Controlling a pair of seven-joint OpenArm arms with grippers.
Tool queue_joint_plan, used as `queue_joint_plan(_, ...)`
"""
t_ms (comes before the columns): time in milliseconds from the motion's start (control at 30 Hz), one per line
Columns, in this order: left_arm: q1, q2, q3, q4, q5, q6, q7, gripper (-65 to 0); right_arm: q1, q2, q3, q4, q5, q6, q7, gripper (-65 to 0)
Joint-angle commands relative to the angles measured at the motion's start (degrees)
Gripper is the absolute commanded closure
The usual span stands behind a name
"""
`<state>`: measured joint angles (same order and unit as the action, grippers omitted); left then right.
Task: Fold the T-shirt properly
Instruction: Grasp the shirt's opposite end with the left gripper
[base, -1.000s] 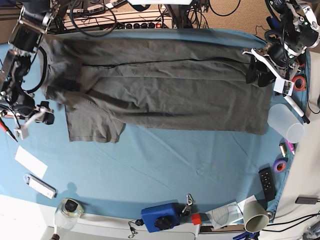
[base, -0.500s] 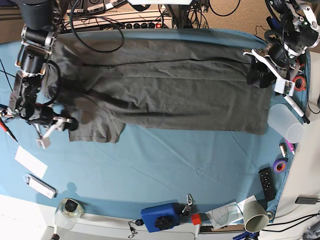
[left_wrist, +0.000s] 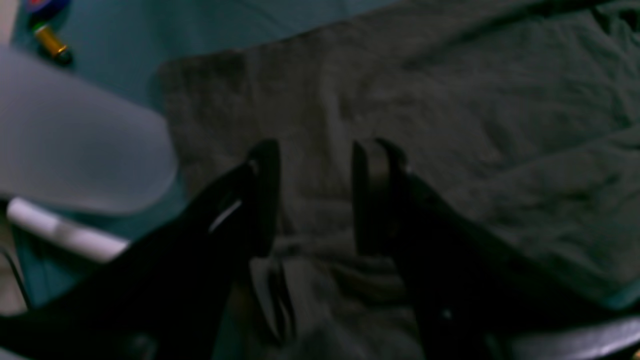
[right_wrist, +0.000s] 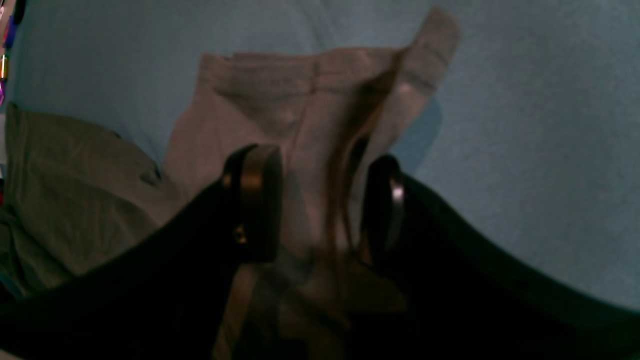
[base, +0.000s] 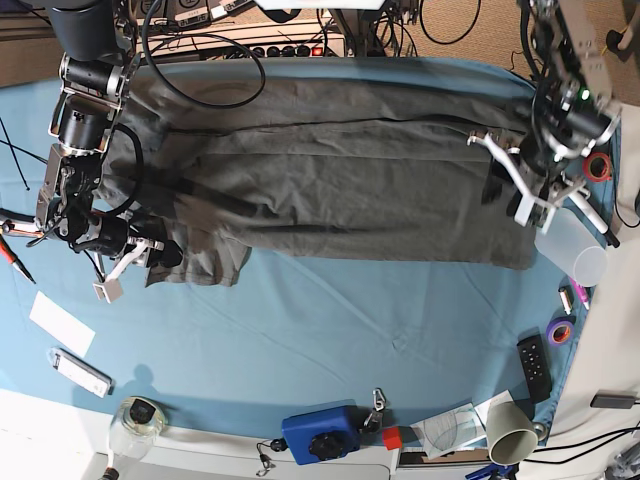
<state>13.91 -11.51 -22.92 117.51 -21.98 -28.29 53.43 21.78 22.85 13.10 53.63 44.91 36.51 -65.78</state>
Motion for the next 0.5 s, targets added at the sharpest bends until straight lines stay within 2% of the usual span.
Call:
queue_joint_plan(0,-1.7,-1.2,0.5,-0.5,0.3,0.2,-1.5,-24.6,0.9,0.8,0.1,0.5,-1.0,0.1,-1.7,-26.2)
queue_joint_plan(267,-11.7,-5.2,4.3,-14.4,2.4,0.2,-1.9,-24.6,0.9,0.8,0.1,0.5,-1.0,0.1,-1.7,-26.2)
queue_joint_plan(467,-18.3,-5.7,4.9,-22.0,3.4,0.2,-2.0,-24.5,0.9,0.8,0.1,0.5,-1.0,0.1,-1.7,-26.2)
